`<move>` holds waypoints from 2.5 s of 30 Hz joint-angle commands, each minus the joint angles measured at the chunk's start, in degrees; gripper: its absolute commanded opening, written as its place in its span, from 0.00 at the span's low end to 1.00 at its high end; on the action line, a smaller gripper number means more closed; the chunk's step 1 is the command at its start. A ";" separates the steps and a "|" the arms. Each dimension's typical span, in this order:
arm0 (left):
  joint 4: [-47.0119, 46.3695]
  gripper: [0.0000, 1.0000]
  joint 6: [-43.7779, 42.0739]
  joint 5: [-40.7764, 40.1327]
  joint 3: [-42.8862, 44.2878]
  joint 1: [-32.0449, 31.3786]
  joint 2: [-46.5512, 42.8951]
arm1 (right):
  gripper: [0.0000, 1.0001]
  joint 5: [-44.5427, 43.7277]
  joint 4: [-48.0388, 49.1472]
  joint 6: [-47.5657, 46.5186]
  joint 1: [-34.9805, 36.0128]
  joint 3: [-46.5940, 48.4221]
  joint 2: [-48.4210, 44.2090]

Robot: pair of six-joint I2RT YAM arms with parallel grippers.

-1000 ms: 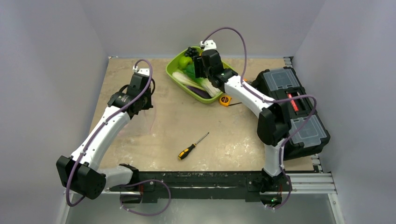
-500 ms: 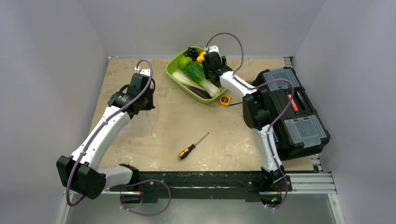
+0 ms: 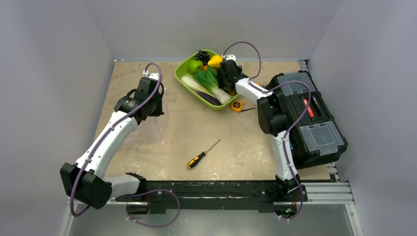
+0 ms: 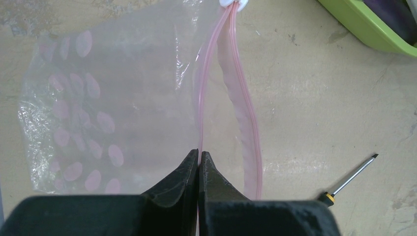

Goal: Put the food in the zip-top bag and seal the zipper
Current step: Move the bin to the center of the board, then pick up the fake fruit from the bin, then place the fake fruit in the zipper food storage bag.

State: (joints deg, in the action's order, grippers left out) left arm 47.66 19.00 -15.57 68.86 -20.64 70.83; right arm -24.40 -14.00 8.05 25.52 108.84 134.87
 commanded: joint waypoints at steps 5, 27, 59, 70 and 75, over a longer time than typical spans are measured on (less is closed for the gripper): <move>-0.96 0.00 0.17 1.47 1.39 0.35 1.31 | 0.74 3.74 -5.15 3.54 0.56 -6.50 -5.70; -1.52 0.00 1.37 6.19 0.99 0.34 1.31 | 0.14 6.12 -1.15 1.76 3.46 -14.05 -19.83; -11.24 0.00 4.75 26.66 -4.12 2.63 -4.59 | 0.00 61.83 83.94 50.11 15.74 -55.61 -32.77; -12.85 0.00 4.79 28.36 -5.08 2.63 -6.36 | 0.17 49.68 56.22 33.91 18.25 -50.82 -36.12; -12.73 0.00 4.81 28.16 -5.02 2.62 -5.74 | 0.48 50.80 54.34 32.34 18.50 -49.06 -36.21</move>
State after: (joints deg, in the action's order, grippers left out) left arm 37.34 23.46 11.68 63.83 -18.39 65.93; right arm 28.18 43.83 44.88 43.57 56.51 102.13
